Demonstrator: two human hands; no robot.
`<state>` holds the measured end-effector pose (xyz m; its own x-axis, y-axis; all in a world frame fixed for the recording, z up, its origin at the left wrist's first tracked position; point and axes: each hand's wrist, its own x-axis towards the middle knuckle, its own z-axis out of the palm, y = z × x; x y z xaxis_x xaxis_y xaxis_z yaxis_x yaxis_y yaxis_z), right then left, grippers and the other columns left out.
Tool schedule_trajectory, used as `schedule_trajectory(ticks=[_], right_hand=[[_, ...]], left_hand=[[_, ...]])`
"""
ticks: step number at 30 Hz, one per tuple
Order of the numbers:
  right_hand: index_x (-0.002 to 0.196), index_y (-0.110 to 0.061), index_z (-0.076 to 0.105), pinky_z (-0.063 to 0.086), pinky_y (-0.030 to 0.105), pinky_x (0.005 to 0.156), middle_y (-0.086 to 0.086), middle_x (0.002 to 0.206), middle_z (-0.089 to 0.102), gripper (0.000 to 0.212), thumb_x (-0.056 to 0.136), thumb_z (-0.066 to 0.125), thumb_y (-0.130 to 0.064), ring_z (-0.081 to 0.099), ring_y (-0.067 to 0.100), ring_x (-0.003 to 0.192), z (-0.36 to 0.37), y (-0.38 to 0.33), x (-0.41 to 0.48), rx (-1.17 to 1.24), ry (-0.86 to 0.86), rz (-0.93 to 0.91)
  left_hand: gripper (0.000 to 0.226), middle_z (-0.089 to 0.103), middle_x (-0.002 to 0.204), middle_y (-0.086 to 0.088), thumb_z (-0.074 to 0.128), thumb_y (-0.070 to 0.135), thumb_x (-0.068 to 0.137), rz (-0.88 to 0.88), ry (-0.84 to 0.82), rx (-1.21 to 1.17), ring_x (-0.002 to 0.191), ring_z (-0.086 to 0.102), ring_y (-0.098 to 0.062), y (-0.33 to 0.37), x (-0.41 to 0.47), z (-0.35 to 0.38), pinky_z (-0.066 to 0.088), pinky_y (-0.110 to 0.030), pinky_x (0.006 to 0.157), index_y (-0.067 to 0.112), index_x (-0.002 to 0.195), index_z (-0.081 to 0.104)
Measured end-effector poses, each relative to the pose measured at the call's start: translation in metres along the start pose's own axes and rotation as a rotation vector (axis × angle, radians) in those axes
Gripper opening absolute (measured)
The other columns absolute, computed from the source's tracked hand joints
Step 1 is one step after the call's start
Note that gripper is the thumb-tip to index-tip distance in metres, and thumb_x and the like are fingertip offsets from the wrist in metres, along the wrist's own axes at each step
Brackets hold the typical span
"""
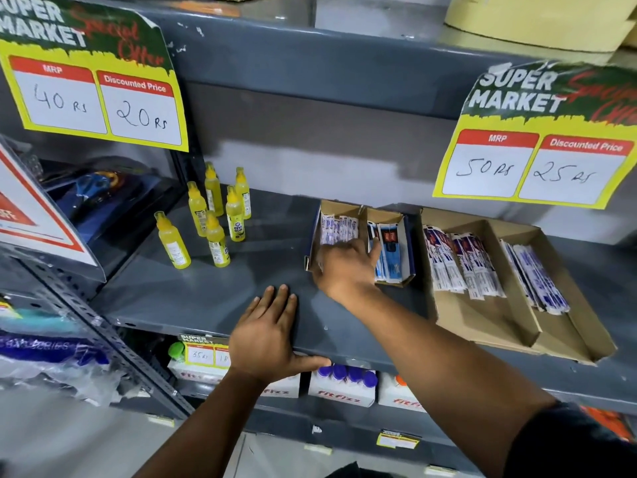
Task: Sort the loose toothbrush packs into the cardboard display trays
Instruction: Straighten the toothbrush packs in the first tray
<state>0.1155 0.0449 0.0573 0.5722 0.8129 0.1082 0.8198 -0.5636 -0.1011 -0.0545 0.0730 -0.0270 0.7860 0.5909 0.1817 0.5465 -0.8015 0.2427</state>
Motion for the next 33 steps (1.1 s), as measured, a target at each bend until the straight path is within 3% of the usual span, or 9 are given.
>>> schedule_trajectory(ticks=[4,10,16,25,29,33], right_hand=[[0.096,-0.024,0.07,0.01,0.062,0.109,0.002,0.098,0.066,0.022,0.076,0.062,-0.027,0.04,0.033,0.115,0.003,0.003,-0.008,-0.137,-0.055,-0.098],[0.106,-0.02,0.069,0.012,0.061,0.111,0.004,0.108,0.064,0.027,0.082,0.057,-0.024,0.04,0.034,0.117,0.004,0.002,-0.008,-0.156,-0.075,-0.138],[0.087,-0.017,0.072,0.025,0.049,0.098,0.005,0.088,0.069,0.029,0.083,0.05,-0.036,0.049,0.03,0.103,0.005,0.016,-0.018,-0.176,0.031,-0.201],[0.091,-0.021,0.071,0.031,0.045,0.09,0.0,0.093,0.068,0.033,0.085,0.048,-0.043,0.056,0.027,0.097,0.011,0.026,-0.038,-0.188,0.128,-0.244],[0.103,-0.019,0.068,0.022,0.055,0.102,0.004,0.102,0.068,0.037,0.086,0.048,-0.046,0.054,0.028,0.109,0.008,0.04,-0.054,-0.196,0.066,-0.266],[0.118,-0.019,0.059,0.006,0.062,0.11,0.003,0.121,0.063,0.043,0.093,0.039,-0.047,0.037,0.029,0.132,0.001,0.054,-0.066,-0.285,-0.026,-0.364]], left_hand=[[0.124,0.053,0.141,-0.015,0.044,0.1,0.052,-0.001,-0.025,0.024,0.131,0.048,-0.033,0.001,0.001,-0.002,0.036,-0.048,0.108,0.004,0.13,0.058],[0.123,0.053,0.14,-0.017,0.043,0.1,0.054,0.008,-0.021,0.037,0.13,0.049,-0.034,0.001,0.001,-0.004,0.036,-0.049,0.107,0.003,0.129,0.058],[0.12,0.055,0.137,-0.019,0.048,0.097,0.056,0.041,0.0,0.026,0.128,0.05,-0.036,-0.001,0.0,-0.001,0.037,-0.05,0.106,0.002,0.127,0.059],[0.121,0.054,0.138,-0.021,0.043,0.098,0.058,0.075,0.025,0.078,0.128,0.05,-0.037,-0.005,0.003,0.002,0.037,-0.05,0.106,0.0,0.128,0.057],[0.126,0.047,0.146,-0.016,0.032,0.101,0.058,0.045,-0.025,0.135,0.136,0.041,-0.033,0.001,0.002,-0.004,0.029,-0.046,0.112,0.004,0.136,0.05],[0.137,0.017,0.162,-0.007,0.014,0.105,0.052,-0.006,-0.092,0.188,0.148,0.009,-0.024,0.005,0.001,-0.008,0.003,-0.037,0.118,0.012,0.152,0.022]])
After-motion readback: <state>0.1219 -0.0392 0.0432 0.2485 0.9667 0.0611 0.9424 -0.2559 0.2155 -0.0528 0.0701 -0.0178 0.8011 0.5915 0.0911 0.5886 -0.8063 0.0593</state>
